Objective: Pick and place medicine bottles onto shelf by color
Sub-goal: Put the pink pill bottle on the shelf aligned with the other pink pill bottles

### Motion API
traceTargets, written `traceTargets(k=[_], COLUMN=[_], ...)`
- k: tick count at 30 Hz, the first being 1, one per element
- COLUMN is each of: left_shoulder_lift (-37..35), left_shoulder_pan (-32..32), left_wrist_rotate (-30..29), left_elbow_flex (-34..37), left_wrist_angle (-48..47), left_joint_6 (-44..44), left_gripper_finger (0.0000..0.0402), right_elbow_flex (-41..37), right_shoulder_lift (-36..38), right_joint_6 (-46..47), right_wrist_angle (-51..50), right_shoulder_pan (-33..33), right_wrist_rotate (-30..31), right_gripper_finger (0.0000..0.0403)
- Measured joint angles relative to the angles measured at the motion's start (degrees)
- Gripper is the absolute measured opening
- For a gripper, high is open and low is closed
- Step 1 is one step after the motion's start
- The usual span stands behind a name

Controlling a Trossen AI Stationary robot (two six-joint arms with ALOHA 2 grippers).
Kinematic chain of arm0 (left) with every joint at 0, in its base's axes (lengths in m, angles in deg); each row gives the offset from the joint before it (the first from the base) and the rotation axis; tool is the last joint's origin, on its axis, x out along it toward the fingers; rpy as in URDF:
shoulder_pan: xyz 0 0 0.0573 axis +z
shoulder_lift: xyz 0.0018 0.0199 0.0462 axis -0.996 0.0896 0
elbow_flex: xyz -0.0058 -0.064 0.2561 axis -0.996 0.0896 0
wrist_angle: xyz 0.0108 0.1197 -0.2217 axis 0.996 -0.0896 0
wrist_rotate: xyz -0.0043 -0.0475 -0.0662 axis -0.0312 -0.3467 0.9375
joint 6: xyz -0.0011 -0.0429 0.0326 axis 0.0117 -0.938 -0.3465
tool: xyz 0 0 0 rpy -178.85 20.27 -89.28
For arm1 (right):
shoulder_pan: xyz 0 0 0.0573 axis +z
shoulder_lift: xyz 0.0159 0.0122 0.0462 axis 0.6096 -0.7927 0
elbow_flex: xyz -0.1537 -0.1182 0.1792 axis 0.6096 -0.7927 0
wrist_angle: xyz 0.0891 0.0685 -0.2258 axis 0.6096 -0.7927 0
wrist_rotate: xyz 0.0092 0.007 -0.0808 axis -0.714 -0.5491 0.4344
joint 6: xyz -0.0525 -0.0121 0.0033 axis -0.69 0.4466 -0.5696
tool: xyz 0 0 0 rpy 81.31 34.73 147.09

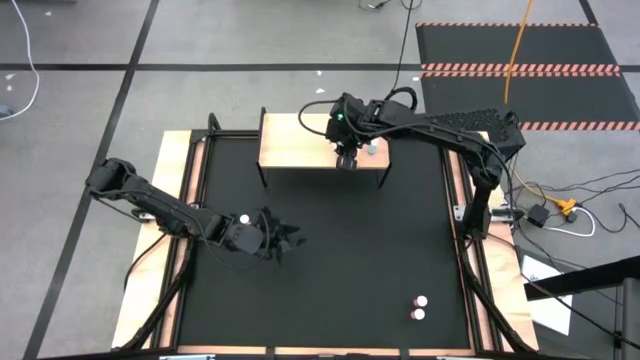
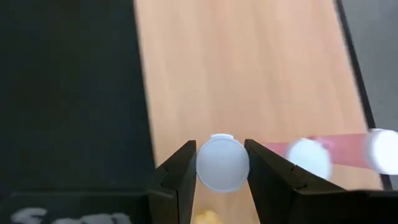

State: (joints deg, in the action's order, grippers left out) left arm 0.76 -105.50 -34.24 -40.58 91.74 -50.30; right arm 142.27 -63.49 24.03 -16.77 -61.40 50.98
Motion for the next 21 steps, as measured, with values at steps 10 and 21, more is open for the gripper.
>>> traceTargets(k=[10,21], left_shoulder_lift=[0.0,0.0], left_shoulder_pan=[0.1,0.4], left_wrist_rotate=[-0.1,-0.3], left_elbow_flex=[0.0,0.0], left_wrist_angle=[-0.3,-0.3], left_joint_6=[0.0,-0.6], left_gripper_finger=[0.0234,0.0234], right_elbow_flex=[0.0,0.0], right_shoulder_lift=[0.1,0.1], right_joint_6=[0.2,0.3], right_wrist_angle=[-0.8,-1.0], right_shoulder_pan=[-1.4,-1.2], right_wrist_rotate=[-0.6,-3.5], right_gripper_finger=[0.0116,0.0116])
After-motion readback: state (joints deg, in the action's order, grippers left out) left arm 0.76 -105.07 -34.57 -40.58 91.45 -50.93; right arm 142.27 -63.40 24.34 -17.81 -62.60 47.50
